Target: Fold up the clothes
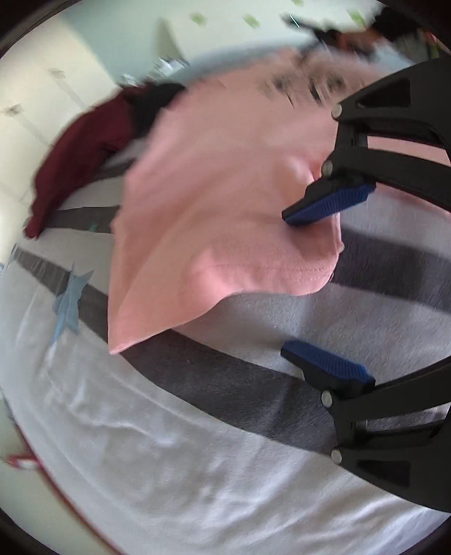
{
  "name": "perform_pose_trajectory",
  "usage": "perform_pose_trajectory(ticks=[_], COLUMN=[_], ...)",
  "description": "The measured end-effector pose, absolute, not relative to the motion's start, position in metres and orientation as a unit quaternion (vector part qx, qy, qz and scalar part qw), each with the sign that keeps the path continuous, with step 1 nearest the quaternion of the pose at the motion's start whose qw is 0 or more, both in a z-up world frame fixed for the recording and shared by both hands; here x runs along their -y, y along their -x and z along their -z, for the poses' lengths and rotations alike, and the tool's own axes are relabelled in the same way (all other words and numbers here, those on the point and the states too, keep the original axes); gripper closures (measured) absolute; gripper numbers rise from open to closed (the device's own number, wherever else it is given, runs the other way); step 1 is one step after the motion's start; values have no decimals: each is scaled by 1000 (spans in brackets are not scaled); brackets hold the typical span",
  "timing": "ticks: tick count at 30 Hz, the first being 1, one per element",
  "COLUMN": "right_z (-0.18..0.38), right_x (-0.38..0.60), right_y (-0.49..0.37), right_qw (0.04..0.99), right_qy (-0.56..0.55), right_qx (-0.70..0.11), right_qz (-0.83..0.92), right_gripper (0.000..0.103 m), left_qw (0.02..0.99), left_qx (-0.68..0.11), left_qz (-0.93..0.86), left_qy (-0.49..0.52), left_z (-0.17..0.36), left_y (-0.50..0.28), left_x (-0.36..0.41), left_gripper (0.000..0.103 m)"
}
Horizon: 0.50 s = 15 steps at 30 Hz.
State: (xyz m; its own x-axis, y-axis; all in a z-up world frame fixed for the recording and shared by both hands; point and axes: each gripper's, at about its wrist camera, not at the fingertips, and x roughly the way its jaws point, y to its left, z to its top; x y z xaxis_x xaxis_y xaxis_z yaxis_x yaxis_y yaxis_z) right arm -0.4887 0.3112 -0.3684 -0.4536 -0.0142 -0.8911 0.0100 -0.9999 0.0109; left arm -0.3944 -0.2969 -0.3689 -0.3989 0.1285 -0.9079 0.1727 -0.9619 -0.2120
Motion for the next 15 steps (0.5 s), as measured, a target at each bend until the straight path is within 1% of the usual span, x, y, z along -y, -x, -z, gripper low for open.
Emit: perform_pose_trajectory(ticks=[1, 2, 3, 6, 9, 11, 13, 15], right_z=[368, 368, 367, 369, 372, 373, 373, 373], right_x=[-311, -311, -311, -310, -312, -313, -312, -311], right_y=[488, 486, 484, 479, 477, 476, 477, 479], right_qw=[8, 9, 9, 9, 6, 5, 3, 2], right_qy=[-523, -523, -524, -525, -527, -527, -528, -530], right_qx=[2, 1, -1, -6, -6, -8, -9, -10], right_qz=[852, 852, 852, 851, 850, 850, 849, 848], right_gripper=[71, 71, 71, 71, 68, 68, 68, 68], left_qw=[17, 18, 14, 25, 89, 121, 151, 151], left_qx=[-137, -142, -151, -113, -104, -100, -86, -112], left_qz=[827, 828, 828, 849, 852, 841, 818, 804], left_qy=[-545, -542, -539, -516, -505, -517, -548, -564], left_z=[366, 364, 358, 325, 301, 304, 320, 333], left_y=[393, 392, 390, 375, 354, 347, 347, 344], left_x=[296, 297, 297, 290, 309, 323, 333, 345], left_gripper=[67, 86, 96, 98, 98, 97, 97, 97])
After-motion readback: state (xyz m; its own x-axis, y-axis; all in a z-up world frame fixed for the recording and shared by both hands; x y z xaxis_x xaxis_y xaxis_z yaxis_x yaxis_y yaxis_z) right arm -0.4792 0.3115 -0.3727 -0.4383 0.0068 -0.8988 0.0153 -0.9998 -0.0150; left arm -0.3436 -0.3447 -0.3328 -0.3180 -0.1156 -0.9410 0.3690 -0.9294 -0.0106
